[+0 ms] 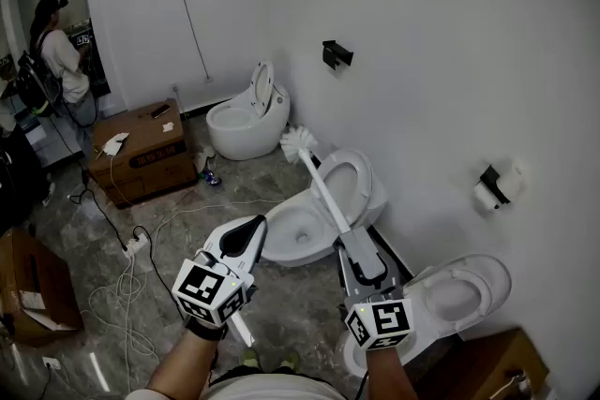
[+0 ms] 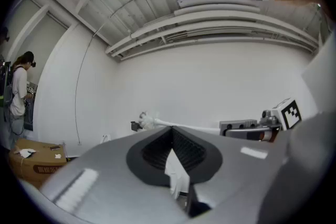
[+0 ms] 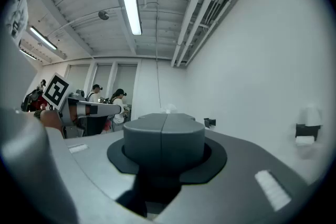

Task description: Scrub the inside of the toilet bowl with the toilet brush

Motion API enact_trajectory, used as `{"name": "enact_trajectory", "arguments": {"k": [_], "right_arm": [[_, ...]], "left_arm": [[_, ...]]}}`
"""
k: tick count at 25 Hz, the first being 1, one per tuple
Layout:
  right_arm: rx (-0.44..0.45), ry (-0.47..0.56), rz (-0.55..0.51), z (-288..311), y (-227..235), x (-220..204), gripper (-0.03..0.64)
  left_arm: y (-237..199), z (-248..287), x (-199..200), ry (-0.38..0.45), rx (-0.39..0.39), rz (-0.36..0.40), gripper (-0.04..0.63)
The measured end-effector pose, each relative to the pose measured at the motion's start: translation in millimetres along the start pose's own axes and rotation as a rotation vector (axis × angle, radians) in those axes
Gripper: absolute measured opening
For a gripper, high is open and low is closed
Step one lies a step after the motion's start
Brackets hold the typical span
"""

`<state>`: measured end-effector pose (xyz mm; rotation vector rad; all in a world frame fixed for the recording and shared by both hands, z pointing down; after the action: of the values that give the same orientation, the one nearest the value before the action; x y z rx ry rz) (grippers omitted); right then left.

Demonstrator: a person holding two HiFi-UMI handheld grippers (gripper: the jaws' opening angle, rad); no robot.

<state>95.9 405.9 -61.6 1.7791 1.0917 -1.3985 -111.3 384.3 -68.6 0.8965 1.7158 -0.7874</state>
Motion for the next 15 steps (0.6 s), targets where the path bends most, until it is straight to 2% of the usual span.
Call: {"name": "enact_trajectory", "arguments": {"k": [10, 15], "right_arm": [[0.012, -0.011, -0.022, -2.8, 4.2, -4.2, 0.161], [-0.008, 0.007, 0.026, -6.6, 9.6, 2.1, 0.161]], "left_arm": [[6.9, 3.0, -8.2, -0.006, 0.005, -0.006, 0.006], [1.4, -3.6, -6.2, 0.0, 0.017, -0.017, 0.006]]}}
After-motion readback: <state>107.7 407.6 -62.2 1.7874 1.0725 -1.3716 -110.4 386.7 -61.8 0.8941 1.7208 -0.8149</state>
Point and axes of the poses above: the fingertips, and each gripper's own axes: z forward along the fingers, y to its right, x out of its top, the point moved 4 cm from there along -z, backward along the fingers, and after that the axes turned 14 degrees about y, right-handed, at the moved point
